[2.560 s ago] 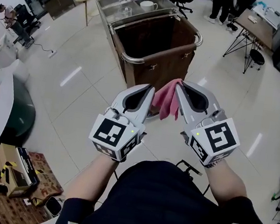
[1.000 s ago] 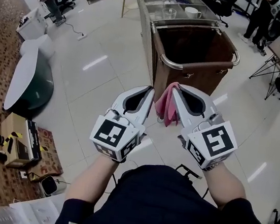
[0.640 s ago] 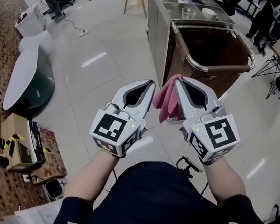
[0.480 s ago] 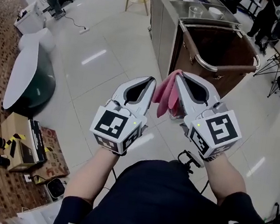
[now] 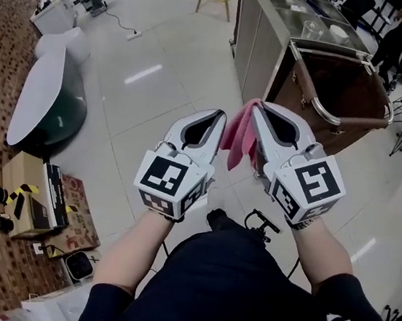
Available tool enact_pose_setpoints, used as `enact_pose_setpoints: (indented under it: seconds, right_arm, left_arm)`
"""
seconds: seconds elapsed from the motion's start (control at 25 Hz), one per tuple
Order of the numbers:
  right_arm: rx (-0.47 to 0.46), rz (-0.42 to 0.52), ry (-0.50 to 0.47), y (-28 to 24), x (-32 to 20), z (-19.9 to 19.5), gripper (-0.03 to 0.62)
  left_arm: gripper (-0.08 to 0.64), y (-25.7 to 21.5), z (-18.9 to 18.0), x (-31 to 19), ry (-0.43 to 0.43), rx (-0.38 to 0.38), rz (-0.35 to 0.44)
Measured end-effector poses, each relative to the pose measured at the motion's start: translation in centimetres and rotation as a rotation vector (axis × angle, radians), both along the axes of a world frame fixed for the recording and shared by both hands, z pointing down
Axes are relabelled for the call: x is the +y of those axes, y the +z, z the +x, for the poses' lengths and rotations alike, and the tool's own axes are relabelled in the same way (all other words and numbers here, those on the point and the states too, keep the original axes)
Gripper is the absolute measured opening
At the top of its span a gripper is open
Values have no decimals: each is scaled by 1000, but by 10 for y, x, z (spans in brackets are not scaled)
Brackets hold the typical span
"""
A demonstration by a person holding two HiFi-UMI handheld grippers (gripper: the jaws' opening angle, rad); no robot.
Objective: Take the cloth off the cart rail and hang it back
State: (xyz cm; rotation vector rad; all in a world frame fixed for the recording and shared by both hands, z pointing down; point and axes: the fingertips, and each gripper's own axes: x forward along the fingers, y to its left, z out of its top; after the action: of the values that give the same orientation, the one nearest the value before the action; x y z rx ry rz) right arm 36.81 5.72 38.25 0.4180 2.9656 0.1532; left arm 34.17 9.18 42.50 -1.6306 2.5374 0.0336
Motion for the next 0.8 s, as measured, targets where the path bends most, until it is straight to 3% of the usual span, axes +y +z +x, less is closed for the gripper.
enact_pose_setpoints:
  seconds: [0.28,0.8]
  right_arm:
    - [-24,-14,-28,12,-3,-61,11]
    - [-31,2,-39,1,-39,-194,11]
  left_arm:
    - [2,15,-60,-5,-9,-28,-21]
    - [2,-9,-198,-45,-20,-48,-8]
